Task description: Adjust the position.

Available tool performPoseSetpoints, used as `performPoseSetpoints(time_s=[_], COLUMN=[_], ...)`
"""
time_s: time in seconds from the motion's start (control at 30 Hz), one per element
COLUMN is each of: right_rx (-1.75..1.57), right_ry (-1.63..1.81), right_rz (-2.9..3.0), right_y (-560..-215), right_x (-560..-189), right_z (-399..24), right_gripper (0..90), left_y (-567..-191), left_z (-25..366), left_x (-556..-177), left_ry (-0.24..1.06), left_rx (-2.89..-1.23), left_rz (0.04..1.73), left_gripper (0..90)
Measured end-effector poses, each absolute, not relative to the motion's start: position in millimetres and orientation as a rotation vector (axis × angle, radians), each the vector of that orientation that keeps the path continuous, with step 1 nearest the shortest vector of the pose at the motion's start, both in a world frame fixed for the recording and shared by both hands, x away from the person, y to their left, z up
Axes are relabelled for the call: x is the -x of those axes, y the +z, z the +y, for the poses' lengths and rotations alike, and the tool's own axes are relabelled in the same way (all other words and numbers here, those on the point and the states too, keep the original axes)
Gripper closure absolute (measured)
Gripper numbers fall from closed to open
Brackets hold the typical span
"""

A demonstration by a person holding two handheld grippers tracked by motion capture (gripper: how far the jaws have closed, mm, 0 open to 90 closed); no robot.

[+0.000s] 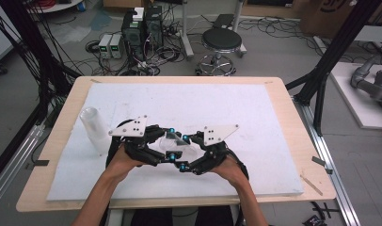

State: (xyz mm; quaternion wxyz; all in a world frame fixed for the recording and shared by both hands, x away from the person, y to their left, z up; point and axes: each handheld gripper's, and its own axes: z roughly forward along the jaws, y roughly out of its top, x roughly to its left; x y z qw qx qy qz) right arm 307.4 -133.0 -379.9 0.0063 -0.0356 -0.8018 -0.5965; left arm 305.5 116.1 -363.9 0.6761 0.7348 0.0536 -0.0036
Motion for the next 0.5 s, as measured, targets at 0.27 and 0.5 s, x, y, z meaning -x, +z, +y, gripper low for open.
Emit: performPoseSetpoints(time_s=[0.27, 0.5], right_rx=[0.102, 0.117], right_ry=[-1.855, -1.811], right_rz=[-2.518, -2.570], right_y=[-379.7, -378.8], right_x=[-306.9, -307.4], right_z=[-133.4, -136.7], right_gripper=[34.7, 35.2], left_y=[-364.0, -361.5], left_z=[114.7, 124.5], left_x=[-305.3, -304.2], left_ry=[0.002, 0.014], left_rx=[-1.682, -1.740], left_rz=[0.190, 0.212], left_gripper=[10.4, 1.7])
